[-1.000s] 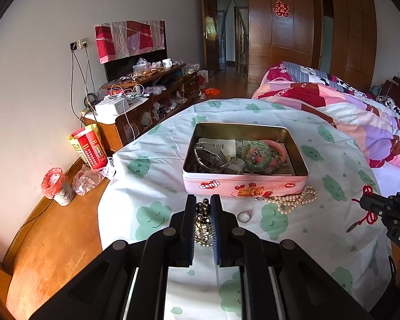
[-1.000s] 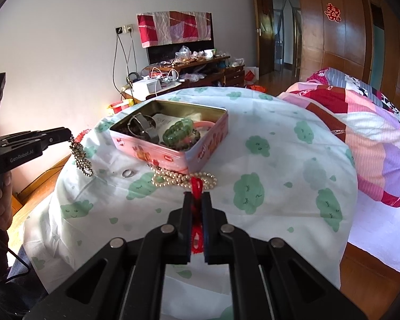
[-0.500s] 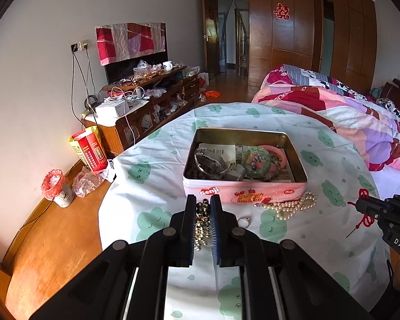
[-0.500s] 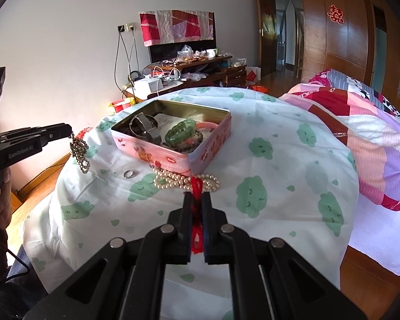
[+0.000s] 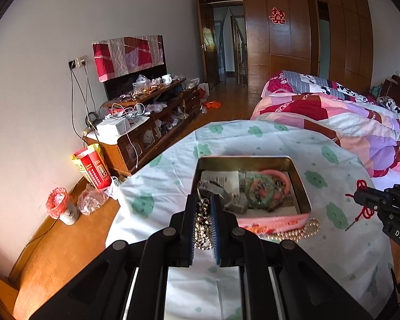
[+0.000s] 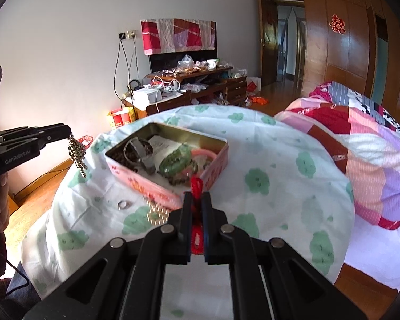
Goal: Organize jewelry
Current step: 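Carry the bead chain and red string charm over the tin with both tools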
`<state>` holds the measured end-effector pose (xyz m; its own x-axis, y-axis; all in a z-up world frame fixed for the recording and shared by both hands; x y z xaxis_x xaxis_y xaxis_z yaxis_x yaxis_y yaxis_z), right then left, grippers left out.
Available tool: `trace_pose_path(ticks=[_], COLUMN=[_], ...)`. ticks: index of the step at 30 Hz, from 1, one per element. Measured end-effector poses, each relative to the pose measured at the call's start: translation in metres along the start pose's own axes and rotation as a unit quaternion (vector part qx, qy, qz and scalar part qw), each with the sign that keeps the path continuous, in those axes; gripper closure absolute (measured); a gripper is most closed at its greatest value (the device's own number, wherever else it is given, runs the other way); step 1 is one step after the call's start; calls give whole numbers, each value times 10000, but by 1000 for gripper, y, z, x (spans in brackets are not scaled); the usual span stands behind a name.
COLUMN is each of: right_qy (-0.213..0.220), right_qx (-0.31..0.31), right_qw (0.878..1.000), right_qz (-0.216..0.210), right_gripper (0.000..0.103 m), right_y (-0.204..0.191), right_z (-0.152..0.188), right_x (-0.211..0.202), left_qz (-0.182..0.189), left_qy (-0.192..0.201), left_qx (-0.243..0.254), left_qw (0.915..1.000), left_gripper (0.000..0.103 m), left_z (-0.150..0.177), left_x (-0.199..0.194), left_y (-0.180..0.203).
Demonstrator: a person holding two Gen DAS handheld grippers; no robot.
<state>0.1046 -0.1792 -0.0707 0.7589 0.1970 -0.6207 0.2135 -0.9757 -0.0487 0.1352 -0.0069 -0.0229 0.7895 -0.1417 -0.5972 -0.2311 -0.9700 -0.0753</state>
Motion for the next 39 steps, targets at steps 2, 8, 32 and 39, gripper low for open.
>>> trace_pose_path(ticks=[2,8,32,39], right_qy=[28,46,82,55], right_qx=[-17,-109,-301,-298], right_qw=[10000,9999,9995,9995], right_qz=[-19,-73,-93,-112], right_gripper=[95,95,95,95], right_y=[0,-3,-15,-12], right_z=[-8,-26,-70,-76], right_x=[2,14,55,71], left_qz=[-26,-96,-240,-213], left_qy=[16,4,-9,-118], left_qx=[25,89,286,274], left_qw=[10000,9999,9993,9993], left_gripper=[93,93,93,93], left_z=[-5,-18,-59,-65], left_x=[3,17,60,81], left_y=[-1,0,-3,-3])
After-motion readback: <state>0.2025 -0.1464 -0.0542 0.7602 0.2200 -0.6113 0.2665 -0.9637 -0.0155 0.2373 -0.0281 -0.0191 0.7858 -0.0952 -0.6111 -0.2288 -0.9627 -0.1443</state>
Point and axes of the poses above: each gripper's, at about its wrist camera, not at the fingertips, and x roughly the way its jaws point, y to its right, z to its underside, the point moved 10 cm from there along x, roughly the way its jaws point, and after that the axes turned 1 degree about z, right-handed, at the moved point
